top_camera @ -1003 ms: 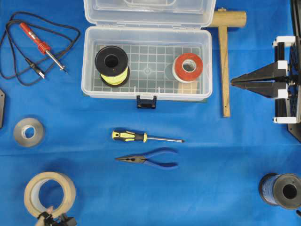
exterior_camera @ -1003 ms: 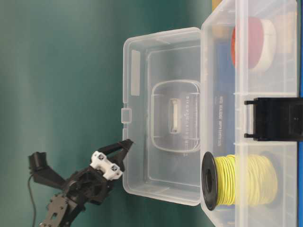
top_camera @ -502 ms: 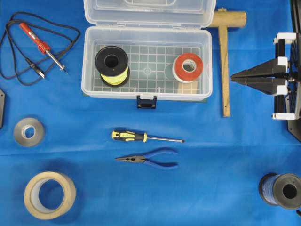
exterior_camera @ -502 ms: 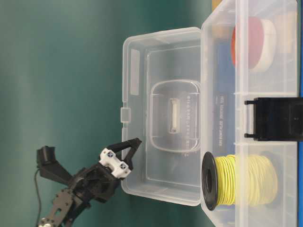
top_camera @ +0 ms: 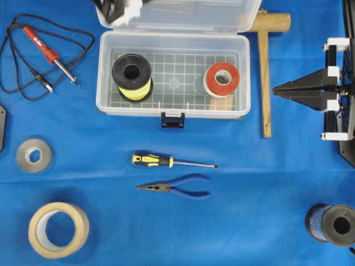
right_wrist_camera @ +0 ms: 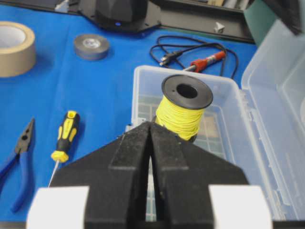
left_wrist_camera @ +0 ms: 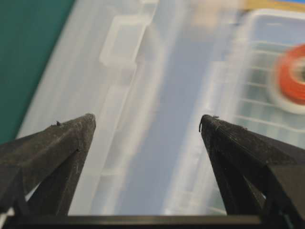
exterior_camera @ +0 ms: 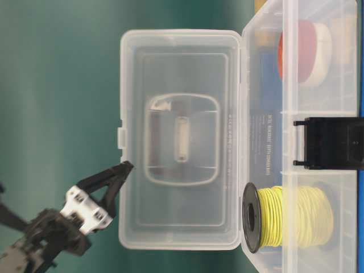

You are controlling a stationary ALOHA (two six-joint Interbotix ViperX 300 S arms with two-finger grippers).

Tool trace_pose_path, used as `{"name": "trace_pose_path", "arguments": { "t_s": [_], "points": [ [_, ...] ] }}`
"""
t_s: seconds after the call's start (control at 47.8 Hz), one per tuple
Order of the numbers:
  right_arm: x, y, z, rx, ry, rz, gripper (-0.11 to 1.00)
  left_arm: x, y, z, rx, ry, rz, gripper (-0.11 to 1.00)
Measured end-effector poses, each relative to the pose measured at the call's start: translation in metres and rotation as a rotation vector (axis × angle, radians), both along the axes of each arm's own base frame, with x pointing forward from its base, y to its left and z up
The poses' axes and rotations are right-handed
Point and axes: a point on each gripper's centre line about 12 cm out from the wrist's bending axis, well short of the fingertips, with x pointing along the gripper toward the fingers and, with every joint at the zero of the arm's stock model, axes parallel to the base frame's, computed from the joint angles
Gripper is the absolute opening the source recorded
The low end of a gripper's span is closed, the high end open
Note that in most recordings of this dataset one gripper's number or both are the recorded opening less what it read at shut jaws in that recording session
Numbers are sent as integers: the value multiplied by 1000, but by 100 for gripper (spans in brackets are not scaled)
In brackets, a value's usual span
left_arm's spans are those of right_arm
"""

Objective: Close the tool box with the left arm.

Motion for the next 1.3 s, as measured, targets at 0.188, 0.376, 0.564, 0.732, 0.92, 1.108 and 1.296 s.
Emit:
{"name": "trace_pose_path", "arguments": {
  "t_s": [0.188, 0.376, 0.564, 0.732, 0.92, 1.108, 1.296],
  "points": [
    [0, 0, 1, -6, -3, -1, 0, -4, -50, -2, -49, 7, -84, 91],
    [-2, -3, 2, -8, -9, -14, 0, -16, -92, -15, -153, 15, -108, 91],
    [-3, -7, 2, -12, -2, -32, 0, -32, -125, -27, -231, 33, -126, 91],
    [-3, -9, 2, -12, 0, -42, 0, -45, -145, -27, -275, 19, -142, 91],
    [-3, -9, 1, -12, 1, -44, 0, -57, -158, -24, -286, -11, -172, 91],
    [-4, -9, 2, -13, -5, -44, 0, -66, -160, -18, -275, -78, -188, 91],
    [-6, -9, 6, -14, -19, -44, 0, -84, -161, -8, -265, -168, -199, 91]
  ]
}}
